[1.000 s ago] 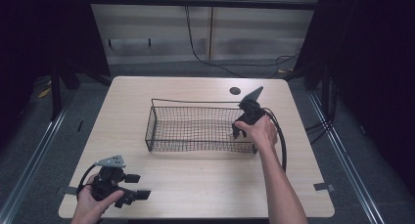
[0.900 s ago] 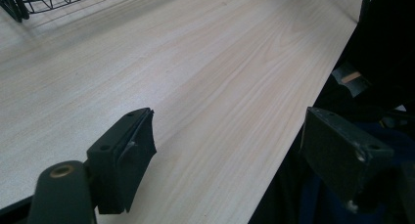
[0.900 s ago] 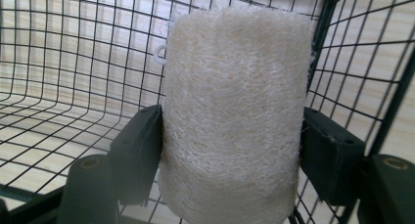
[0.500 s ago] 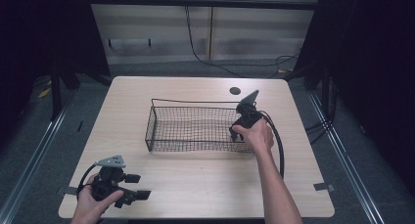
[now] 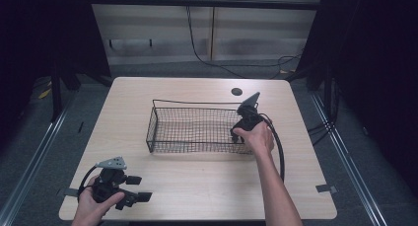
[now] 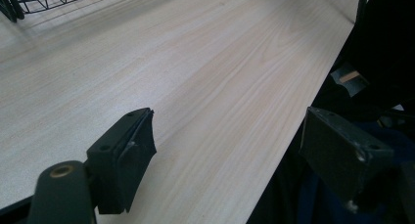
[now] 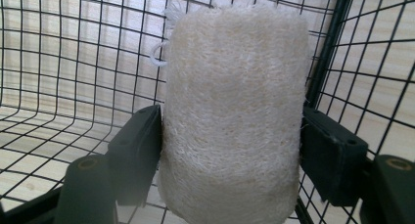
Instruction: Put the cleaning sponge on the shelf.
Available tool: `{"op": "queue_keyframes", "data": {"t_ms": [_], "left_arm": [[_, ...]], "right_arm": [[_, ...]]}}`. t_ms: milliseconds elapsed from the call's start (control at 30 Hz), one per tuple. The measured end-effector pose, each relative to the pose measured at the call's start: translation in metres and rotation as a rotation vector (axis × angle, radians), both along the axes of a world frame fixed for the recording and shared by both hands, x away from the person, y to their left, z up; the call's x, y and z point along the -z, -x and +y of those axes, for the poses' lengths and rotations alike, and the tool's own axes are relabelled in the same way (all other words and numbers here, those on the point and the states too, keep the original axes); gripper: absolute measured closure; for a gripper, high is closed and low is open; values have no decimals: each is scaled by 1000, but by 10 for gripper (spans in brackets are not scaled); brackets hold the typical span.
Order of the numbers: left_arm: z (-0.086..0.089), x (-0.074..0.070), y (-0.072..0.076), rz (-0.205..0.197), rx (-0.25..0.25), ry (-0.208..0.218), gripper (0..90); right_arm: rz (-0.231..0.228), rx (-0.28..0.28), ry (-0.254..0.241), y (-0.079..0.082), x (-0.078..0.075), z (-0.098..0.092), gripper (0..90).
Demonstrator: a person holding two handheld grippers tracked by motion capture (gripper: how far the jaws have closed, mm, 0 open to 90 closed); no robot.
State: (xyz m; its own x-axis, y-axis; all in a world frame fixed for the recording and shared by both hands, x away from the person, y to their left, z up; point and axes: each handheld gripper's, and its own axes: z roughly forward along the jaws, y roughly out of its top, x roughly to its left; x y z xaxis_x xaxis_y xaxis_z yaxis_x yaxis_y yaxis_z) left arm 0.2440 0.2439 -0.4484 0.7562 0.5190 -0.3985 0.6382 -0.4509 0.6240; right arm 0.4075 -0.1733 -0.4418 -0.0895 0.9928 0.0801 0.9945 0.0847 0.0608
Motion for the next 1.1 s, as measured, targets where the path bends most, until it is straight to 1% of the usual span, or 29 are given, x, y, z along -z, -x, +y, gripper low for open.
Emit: {"op": "queue_keyframes", "data": {"t_ms": [167, 200, 267, 333, 433, 500, 533, 633, 700, 767, 833, 867, 900, 1100], "left_arm": [[0, 0, 0, 0, 3, -1, 200], [0, 0, 0, 0, 3, 1, 200], [0, -1, 0, 1, 5, 0, 200], [1, -1, 0, 1, 4, 0, 200], [0, 0, 0, 0, 2, 0, 200], [0, 0, 0, 0, 2, 0, 200], [0, 0, 0, 0, 2, 0, 200], [0, 0, 0, 0, 0, -2, 200], [0, 0, 0, 2, -1, 0, 199], [0, 0, 0, 1, 2, 0, 200], [0, 0, 0, -1, 1, -1, 200], [0, 0, 0, -1, 1, -1, 200], [0, 0, 0, 0, 2, -1, 200], [0, 0, 0, 1, 0, -1, 200]], "right_arm": [[21, 9, -7, -2, 0, 1, 243], [19, 12, -7, -2, 0, 1, 242], [27, 2, 2, -3, -1, 1, 242], [24, -7, 3, -2, 0, 2, 235], [24, -6, 3, -2, -2, 2, 222], [17, -2, -4, -2, -2, 1, 195], [20, -2, 2, -2, -3, 1, 184], [6, 8, -6, -3, -7, 0, 183], [17, 5, -17, -3, -10, 0, 172], [11, 6, -31, -3, -14, -1, 169], [4, 8, -49, -3, -16, -3, 168], [-1, 6, -50, -3, -16, -4, 168], [2, 17, -51, -3, -17, -5, 174], [-25, 8, -84, -2, -21, -8, 164]]}}
